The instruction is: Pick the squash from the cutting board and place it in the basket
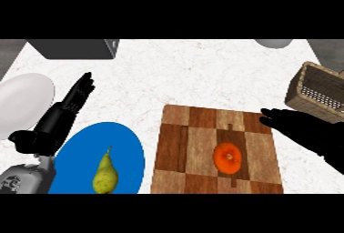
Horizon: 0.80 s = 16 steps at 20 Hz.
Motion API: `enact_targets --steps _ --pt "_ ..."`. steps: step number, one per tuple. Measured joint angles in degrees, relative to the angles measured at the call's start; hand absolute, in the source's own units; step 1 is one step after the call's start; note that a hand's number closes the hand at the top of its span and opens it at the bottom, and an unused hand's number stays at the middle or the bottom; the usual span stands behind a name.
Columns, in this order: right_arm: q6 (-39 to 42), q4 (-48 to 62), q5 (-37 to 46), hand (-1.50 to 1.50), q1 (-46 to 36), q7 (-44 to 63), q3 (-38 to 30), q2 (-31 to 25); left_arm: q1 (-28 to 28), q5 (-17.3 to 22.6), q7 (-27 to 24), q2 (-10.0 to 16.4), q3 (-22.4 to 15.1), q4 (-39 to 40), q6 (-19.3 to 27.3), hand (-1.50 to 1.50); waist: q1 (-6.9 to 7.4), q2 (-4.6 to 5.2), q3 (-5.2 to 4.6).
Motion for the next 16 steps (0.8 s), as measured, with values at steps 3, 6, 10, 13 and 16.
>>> enact_targets --steps 3,6,10,13,16 --pt "-1.03 2.44 5.56 -1.50 1.47 -3.44 1.97 4.05 0.04 -0.55 -0.89 -0.68 0.50 0.88 -0.98 0.00 0.07 0.03 0.00" --pt "-3.29 5.53 12.00 -1.50 3.30 -8.03 4.38 7.71 0.92 -0.98 -0.93 -0.81 1.17 0.02 -1.72 0.00 0.15 0.03 0.01" --pt "-7.46 10.38 20.80 -1.50 4.78 -14.06 7.82 12.04 0.58 -2.58 -1.96 -2.21 1.62 1.49 -1.77 0.00 0.11 0.05 0.01" --pt "-11.01 14.27 26.82 -1.50 6.55 -19.50 9.36 13.73 0.12 -3.15 -1.18 -2.76 2.09 1.30 -2.35 0.00 0.07 0.04 0.01" --pt "-12.04 18.12 30.06 -1.50 5.65 -22.30 9.19 15.75 0.60 -3.98 -1.24 -3.67 2.54 1.11 -3.00 0.00 0.11 0.05 0.01"
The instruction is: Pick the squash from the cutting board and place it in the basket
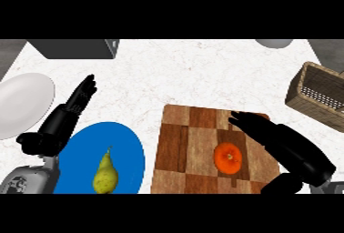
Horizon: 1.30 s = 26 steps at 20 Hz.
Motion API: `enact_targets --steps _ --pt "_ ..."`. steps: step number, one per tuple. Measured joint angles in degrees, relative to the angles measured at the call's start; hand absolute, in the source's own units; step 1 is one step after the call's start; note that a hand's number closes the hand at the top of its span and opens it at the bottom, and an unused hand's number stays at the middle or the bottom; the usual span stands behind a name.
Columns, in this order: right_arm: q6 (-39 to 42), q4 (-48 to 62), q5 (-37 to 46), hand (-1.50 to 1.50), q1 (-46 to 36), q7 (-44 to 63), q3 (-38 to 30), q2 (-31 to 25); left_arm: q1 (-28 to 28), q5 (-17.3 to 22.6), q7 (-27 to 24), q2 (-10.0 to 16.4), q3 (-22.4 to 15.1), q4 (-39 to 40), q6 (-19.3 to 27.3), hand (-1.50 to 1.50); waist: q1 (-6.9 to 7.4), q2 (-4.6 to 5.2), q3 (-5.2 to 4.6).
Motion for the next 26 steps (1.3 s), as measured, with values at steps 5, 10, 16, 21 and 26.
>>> enact_targets --steps 5,10,16,21,26 --pt "0.55 1.26 3.09 -1.50 0.26 -2.82 -0.53 3.14 -0.82 -0.51 1.53 -1.10 1.82 -0.49 -1.61 0.00 -0.08 -0.03 -0.01" --pt "2.19 0.69 3.69 -1.50 0.77 -4.69 -1.31 5.63 -0.76 -0.79 1.07 -1.49 3.65 0.19 -3.57 0.00 -0.12 -0.05 -0.04" --pt "4.00 -1.21 6.63 -1.50 2.69 -5.37 -2.12 7.12 -0.53 -2.86 2.13 -3.62 3.85 -1.17 -3.63 0.00 -0.17 -0.07 -0.03" --pt "4.04 -0.50 10.57 -1.50 3.18 -5.94 -1.75 7.84 -1.23 -2.97 2.66 -3.71 5.28 -1.05 -4.95 0.00 -0.12 -0.07 -0.03" --pt "3.50 0.65 14.89 -1.50 3.56 -5.69 0.44 10.01 -0.91 -4.78 2.53 -5.49 4.88 -1.33 -4.40 0.00 -0.13 -0.05 -0.03"
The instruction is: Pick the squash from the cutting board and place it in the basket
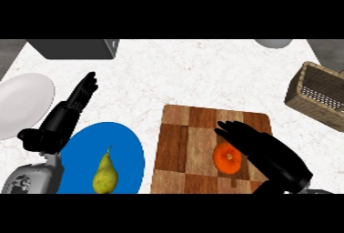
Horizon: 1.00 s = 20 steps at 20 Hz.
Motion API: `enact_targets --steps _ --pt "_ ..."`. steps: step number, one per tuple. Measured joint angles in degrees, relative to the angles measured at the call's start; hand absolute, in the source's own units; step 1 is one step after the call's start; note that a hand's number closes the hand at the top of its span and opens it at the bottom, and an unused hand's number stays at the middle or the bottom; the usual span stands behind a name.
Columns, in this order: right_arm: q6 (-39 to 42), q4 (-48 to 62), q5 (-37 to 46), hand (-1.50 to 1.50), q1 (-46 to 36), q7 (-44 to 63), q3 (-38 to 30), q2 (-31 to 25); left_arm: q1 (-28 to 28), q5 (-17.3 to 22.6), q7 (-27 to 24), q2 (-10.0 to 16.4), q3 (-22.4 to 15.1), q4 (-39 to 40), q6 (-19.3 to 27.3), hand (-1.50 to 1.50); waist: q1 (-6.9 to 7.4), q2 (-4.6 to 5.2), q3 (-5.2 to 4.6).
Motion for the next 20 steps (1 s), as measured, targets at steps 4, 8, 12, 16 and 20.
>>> enact_targets --steps 4,8,12,16,20 --pt "-1.36 3.34 3.24 -1.50 -1.24 0.14 1.49 2.52 0.83 0.17 -0.60 0.01 0.86 -0.21 -1.22 0.00 0.09 0.01 0.00" --pt "-2.92 7.13 5.81 -1.50 -1.63 -1.28 1.54 3.33 1.47 -0.59 -1.24 -0.50 1.11 0.04 -1.65 0.00 0.07 0.00 -0.01" --pt "-3.31 8.06 7.94 -1.50 -0.92 -0.87 1.71 4.12 -0.19 -0.39 0.41 -0.48 1.98 -0.25 -2.23 0.00 0.02 0.01 0.00" --pt "-4.28 12.75 9.59 -1.50 -2.83 -1.79 1.11 5.17 -0.41 -0.76 0.07 -0.96 2.17 0.21 -2.57 0.00 0.06 0.01 0.00" --pt "-3.99 15.64 10.59 -1.50 -3.53 -2.84 0.98 5.86 0.95 -1.75 -1.03 -1.36 2.04 -0.01 -2.73 0.00 0.08 0.01 0.00"
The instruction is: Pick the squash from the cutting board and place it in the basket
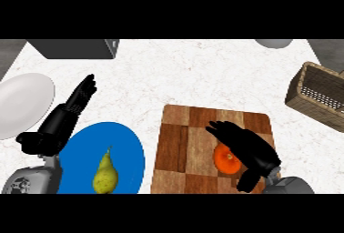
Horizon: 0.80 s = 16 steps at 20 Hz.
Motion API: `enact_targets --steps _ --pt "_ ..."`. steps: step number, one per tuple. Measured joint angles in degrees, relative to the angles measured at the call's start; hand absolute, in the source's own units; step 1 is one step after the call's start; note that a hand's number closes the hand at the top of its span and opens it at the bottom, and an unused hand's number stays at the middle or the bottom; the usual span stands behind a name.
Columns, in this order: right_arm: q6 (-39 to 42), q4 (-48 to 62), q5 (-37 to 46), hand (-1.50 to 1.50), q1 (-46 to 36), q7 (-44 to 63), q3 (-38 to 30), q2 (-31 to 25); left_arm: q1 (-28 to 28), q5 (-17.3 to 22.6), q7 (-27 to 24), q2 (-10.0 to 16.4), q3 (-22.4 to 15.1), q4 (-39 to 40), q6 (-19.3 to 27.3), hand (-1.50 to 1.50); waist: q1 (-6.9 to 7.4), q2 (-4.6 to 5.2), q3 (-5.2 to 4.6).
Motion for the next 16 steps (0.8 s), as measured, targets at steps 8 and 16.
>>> enact_targets --steps 8,16 --pt "1.07 4.38 2.90 1.50 -1.69 -3.06 1.42 0.08 0.70 -0.28 -0.92 -0.39 0.63 0.14 -0.76 0.00 0.01 -0.20 -0.25" --pt "-2.15 3.84 7.40 1.50 -0.75 -6.16 3.31 -1.28 -0.62 0.65 0.68 0.06 1.88 -0.11 -1.90 0.00 -0.08 -0.37 -0.49"
